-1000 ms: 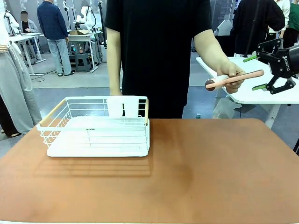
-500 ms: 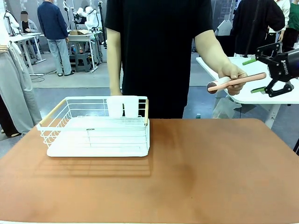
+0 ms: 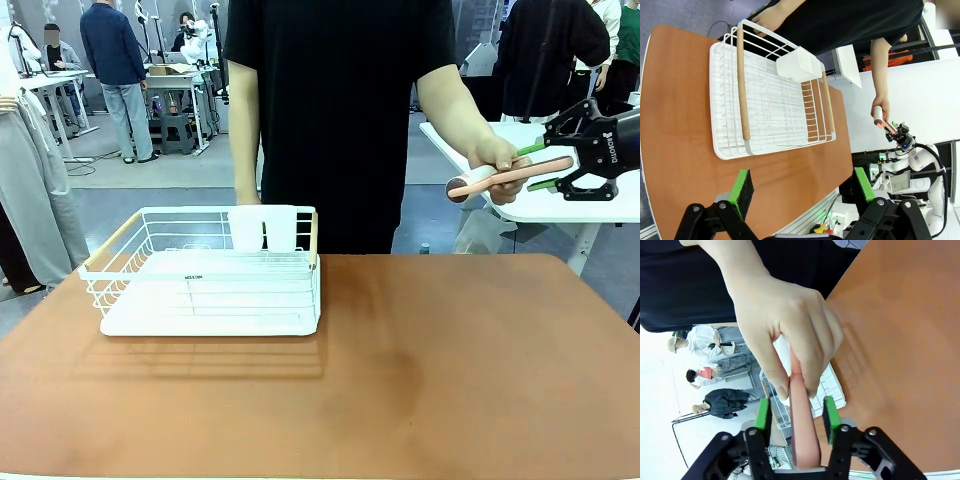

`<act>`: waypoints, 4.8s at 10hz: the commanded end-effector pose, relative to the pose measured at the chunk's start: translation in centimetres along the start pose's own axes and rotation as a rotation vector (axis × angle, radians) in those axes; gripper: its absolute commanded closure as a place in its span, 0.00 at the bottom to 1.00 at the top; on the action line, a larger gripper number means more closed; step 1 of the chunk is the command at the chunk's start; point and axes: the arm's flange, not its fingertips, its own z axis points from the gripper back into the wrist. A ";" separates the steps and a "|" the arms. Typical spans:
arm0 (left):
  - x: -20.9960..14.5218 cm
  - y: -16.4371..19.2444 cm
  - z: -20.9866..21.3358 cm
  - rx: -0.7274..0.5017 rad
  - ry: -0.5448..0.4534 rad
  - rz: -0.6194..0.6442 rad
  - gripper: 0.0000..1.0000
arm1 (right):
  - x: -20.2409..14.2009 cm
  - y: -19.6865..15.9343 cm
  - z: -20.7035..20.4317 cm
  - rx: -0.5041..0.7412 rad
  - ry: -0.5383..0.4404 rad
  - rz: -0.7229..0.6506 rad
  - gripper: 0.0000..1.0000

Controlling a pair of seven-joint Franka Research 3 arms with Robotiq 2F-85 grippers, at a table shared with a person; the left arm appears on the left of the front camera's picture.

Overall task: Clean the table.
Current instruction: Pick up the Lint Roller when the human hands it over, then clean the table with the Lint Roller when the human lifts the Dish drying rack.

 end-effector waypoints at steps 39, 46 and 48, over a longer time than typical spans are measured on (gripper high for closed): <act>0.0 0.0 0.2 -0.016 -0.007 -0.003 0.00 | 0.1 -0.1 -0.1 -0.001 0.000 0.002 0.90; 0.0 0.0 0.2 -0.016 -0.007 -0.003 0.00 | 1.0 1.7 0.1 -0.016 0.052 0.107 0.79; 0.0 0.0 0.2 -0.016 -0.007 -0.003 0.00 | 2.5 5.5 -1.1 -0.082 0.190 0.348 0.79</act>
